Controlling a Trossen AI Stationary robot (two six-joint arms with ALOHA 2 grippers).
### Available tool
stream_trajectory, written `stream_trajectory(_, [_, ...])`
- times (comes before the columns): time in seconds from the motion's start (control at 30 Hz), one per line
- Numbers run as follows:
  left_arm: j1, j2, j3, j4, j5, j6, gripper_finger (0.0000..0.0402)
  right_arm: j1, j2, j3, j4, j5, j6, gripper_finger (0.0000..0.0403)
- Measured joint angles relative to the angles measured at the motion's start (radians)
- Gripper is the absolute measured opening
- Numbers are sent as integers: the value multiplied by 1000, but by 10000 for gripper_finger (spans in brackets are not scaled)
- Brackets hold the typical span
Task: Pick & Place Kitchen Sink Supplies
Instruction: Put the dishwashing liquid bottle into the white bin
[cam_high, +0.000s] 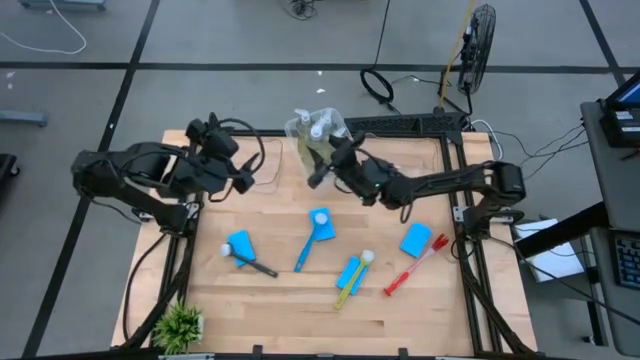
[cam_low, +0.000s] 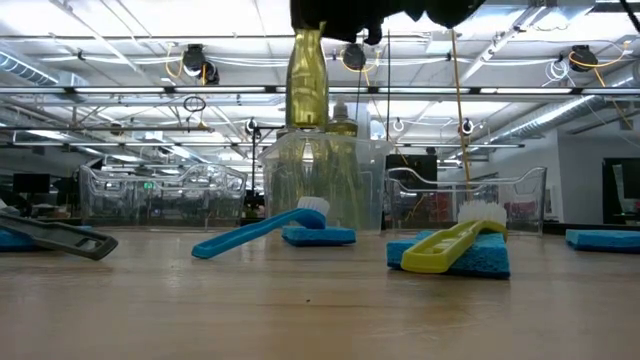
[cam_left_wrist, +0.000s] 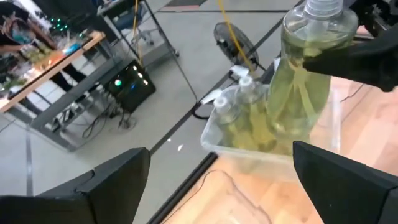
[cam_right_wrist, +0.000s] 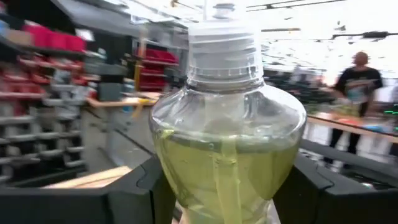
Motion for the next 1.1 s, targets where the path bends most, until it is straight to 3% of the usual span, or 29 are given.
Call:
stream_trajectory(0.27, [-3,-69,-98,-14,8,-60,392,0,118,77,-1,80,-7,192])
stream_trajectory(0.43, [-20,-114,-196,-14,16,-139,392,1,140,77,-23,184,26,194])
stream_trajectory(0.67, [-38,-156,-292,0,11,-221,392,-6,138,77,-116,184,171,195])
stream_trajectory(1.1, [-48,-159,-306,47,15,-117,392,-31,138,75,-308,178,377,212])
